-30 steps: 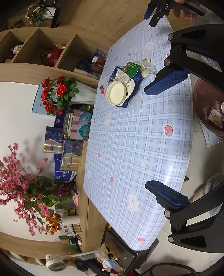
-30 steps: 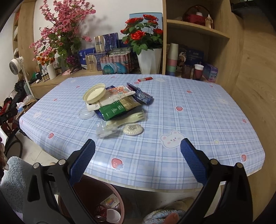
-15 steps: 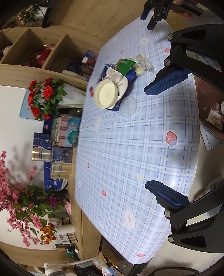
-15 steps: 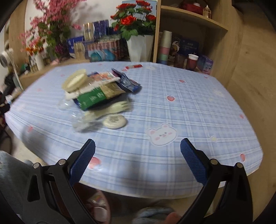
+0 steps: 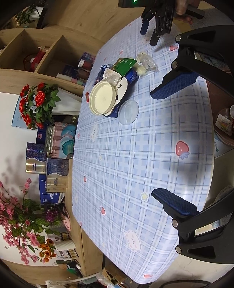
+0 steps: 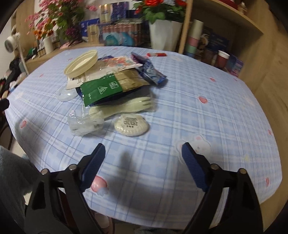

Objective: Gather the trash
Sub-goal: 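Grasp the round white packet with the right tool while the left tool grasps the clear plastic wrapper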

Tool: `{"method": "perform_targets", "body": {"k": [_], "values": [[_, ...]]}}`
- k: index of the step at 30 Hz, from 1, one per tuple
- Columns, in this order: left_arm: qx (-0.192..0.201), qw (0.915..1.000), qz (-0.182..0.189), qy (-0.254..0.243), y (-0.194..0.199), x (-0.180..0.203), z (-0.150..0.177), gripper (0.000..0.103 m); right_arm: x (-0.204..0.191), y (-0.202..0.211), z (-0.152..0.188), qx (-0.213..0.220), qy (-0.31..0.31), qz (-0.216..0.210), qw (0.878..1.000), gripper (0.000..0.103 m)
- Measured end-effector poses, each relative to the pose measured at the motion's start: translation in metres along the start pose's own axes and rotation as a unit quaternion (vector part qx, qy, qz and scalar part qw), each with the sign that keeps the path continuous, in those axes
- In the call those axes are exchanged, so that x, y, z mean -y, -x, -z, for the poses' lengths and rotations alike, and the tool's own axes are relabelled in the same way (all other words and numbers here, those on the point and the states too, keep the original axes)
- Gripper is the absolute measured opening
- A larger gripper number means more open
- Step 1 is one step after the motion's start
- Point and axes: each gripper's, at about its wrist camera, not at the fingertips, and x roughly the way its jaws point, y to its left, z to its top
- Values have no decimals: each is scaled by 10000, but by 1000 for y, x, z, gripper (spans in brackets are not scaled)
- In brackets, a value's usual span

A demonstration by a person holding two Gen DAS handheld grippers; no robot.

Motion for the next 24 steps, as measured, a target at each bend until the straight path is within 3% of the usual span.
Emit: {"method": "perform_targets", "body": {"k": [4, 12, 17, 19, 24], "values": [[-12, 9999, 82, -62, -3, 6, -1, 97, -1, -15, -10, -89, 81, -82, 9999, 70], [-71, 9992, 332, -196, -10, 29, 0, 97, -6, -41, -24, -219, 95, -253, 9994, 67], [-124, 9986, 428, -284, -13, 41, -2, 97, -4, -49, -22, -256, -132, -492, 9984, 54], [-127, 9980, 520, -343, -15, 48, -2, 96, -4, -47, -20, -232, -154, -481, 9985, 54], [-263, 9937, 945, -537, -25, 71, -3, 84, 6, -36, -10, -89, -407, -607, 9973, 54]]}}
